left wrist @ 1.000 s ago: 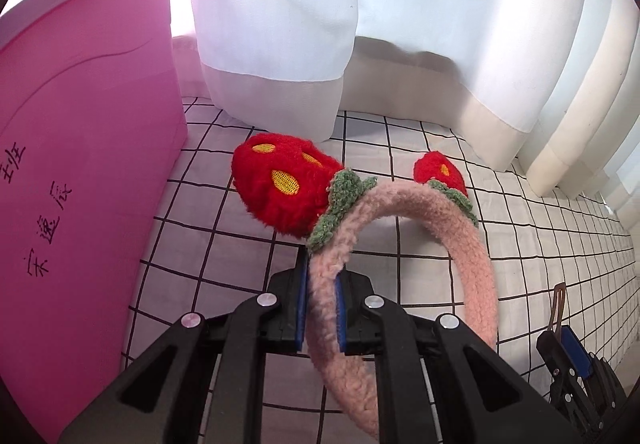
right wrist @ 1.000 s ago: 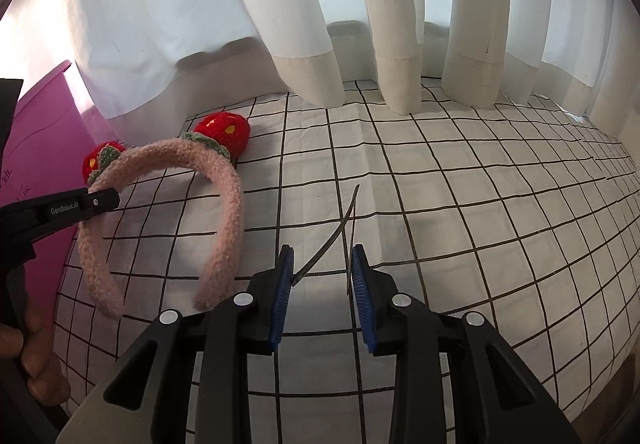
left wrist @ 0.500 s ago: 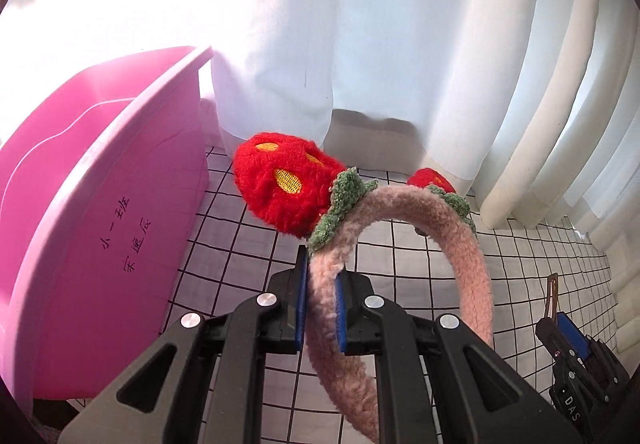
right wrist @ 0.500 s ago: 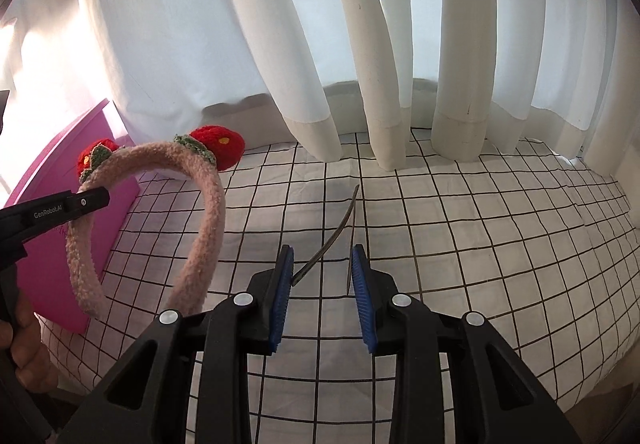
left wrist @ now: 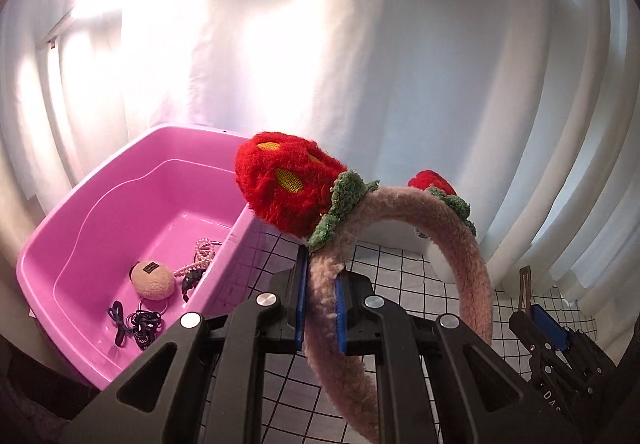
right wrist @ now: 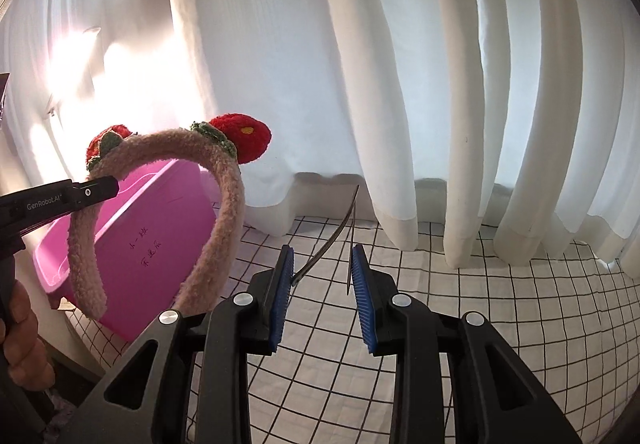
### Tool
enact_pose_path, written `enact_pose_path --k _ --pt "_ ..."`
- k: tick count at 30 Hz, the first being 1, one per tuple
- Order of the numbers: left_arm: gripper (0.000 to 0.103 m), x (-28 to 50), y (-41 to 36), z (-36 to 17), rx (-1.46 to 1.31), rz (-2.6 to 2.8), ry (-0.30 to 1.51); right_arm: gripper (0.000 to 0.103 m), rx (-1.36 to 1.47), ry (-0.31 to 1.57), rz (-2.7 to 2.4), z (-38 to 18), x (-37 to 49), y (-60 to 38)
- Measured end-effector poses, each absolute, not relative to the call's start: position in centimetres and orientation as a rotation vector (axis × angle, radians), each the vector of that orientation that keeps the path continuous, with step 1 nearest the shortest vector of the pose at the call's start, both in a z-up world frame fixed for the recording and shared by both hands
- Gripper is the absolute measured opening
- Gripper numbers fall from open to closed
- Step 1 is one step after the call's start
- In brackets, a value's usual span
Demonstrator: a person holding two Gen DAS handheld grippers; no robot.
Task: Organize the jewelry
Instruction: 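Lift both held items and carry them over the pink tub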
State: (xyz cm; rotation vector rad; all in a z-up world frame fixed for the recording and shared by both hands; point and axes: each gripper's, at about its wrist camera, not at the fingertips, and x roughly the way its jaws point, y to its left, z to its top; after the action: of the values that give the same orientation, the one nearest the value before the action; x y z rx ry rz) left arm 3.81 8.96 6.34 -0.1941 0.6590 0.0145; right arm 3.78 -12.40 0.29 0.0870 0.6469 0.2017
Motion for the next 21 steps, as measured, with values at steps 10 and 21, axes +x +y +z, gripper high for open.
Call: enact_pose_path --k 10,21 --pt "0.012 2.4 20.1 9.0 -0.254 0.263 0.608 0.029 0.049 0.590 0.483 3.4 9.2 -1.9" --pt "0.012 4.8 27.8 6.1 -0.253 0.345 0.706 0.029 -0.035 0.706 0.674 3.4 17.6 10.6"
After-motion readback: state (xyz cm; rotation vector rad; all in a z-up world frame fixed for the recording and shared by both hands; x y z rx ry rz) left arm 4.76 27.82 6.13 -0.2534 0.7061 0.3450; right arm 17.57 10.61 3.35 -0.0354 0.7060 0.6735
